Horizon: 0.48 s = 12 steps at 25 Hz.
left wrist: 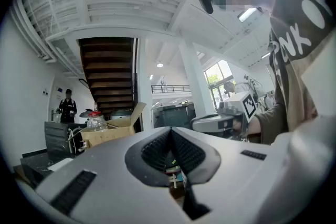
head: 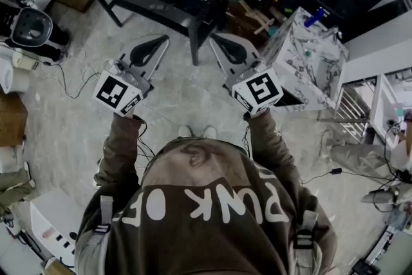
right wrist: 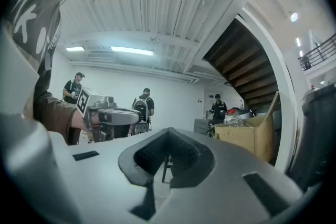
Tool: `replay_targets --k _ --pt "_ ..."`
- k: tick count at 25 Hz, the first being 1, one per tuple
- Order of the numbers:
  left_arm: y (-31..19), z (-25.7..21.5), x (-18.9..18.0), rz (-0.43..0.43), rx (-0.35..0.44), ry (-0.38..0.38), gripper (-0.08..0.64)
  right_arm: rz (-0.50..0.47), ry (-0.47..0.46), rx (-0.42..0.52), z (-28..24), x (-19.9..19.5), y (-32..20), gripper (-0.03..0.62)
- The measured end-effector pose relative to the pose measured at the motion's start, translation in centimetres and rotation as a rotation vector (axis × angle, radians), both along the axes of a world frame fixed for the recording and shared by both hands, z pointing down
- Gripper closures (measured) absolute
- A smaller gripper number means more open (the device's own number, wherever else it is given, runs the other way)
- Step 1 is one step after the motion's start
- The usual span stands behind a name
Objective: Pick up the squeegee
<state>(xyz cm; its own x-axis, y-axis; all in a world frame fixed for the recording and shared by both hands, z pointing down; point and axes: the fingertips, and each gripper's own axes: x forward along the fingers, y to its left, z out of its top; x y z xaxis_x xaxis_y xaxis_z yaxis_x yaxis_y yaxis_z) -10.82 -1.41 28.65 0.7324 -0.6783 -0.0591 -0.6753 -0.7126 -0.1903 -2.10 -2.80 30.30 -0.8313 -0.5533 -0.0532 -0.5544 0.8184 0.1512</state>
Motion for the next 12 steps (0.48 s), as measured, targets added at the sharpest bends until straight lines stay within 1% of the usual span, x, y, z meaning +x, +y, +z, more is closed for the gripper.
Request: replay_targets --k 8,12 --pt "-0.10 -0.06 0.35 0.001 0.000 0.000 0.556 -0.001 0.005 -0.012 0.44 0.33 -0.13 0.584" --pt "0.11 -0.02 0.49 0.000 0.000 -0.001 0.557 -0.019 0.002 0.007 0.15 0.28 0.49 0.583"
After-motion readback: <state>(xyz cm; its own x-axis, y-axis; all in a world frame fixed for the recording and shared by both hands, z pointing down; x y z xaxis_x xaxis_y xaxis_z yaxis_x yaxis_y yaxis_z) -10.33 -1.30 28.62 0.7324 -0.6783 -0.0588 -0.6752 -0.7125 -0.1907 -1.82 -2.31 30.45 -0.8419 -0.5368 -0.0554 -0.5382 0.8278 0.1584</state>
